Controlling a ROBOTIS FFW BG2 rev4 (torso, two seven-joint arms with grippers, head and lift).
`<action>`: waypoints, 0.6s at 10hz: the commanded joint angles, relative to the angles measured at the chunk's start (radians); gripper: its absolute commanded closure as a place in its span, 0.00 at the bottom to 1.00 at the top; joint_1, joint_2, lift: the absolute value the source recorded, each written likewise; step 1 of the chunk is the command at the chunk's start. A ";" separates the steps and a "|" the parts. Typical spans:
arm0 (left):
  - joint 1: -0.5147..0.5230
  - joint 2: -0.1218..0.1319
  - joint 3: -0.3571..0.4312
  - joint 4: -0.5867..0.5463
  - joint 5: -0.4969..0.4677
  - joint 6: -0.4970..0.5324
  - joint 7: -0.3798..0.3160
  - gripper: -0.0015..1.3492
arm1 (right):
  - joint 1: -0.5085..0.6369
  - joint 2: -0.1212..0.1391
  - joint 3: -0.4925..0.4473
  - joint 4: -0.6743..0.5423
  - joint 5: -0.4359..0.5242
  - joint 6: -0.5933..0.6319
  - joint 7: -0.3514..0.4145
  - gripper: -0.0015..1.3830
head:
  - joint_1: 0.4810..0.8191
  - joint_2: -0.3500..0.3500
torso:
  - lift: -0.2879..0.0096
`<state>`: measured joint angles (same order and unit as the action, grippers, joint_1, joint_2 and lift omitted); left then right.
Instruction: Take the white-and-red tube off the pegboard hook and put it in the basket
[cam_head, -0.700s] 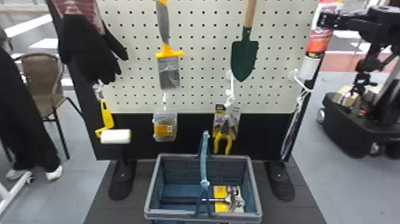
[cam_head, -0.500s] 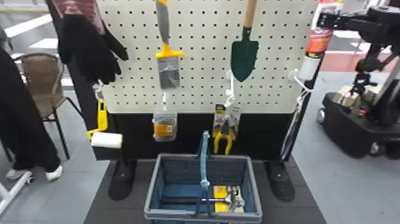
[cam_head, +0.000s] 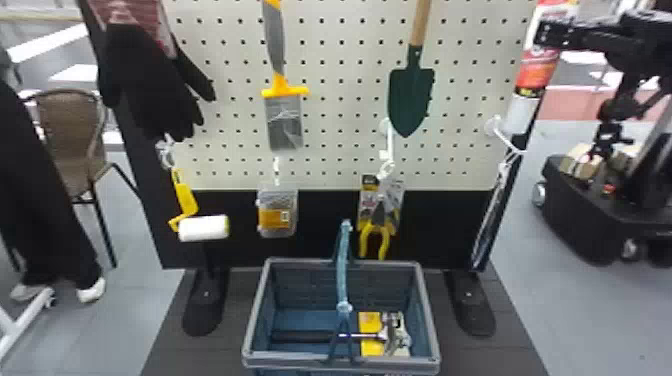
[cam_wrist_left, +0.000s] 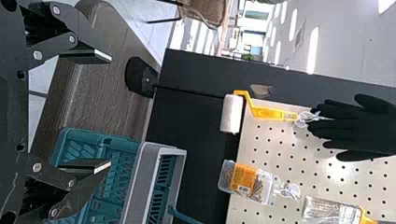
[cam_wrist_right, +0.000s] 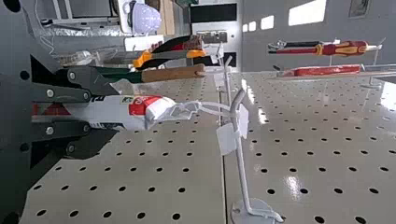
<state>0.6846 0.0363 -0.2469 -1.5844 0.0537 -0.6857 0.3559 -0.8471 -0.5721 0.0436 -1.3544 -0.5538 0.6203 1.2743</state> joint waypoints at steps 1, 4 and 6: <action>-0.001 0.002 0.000 0.000 0.000 0.000 0.000 0.35 | 0.001 0.000 -0.004 -0.019 -0.003 -0.001 -0.004 0.79 | 0.20 0.50 | 0.63; -0.001 0.002 0.000 -0.002 0.002 0.002 0.000 0.35 | -0.003 0.001 -0.004 -0.068 -0.011 0.001 -0.013 0.79 | 0.20 0.50 | 0.63; 0.001 0.002 0.000 0.000 0.003 0.002 0.000 0.35 | -0.003 0.001 -0.004 -0.100 -0.014 0.007 -0.016 0.79 | 0.20 0.50 | 0.63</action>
<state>0.6850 0.0382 -0.2470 -1.5861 0.0558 -0.6836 0.3559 -0.8495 -0.5707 0.0398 -1.4455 -0.5667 0.6252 1.2576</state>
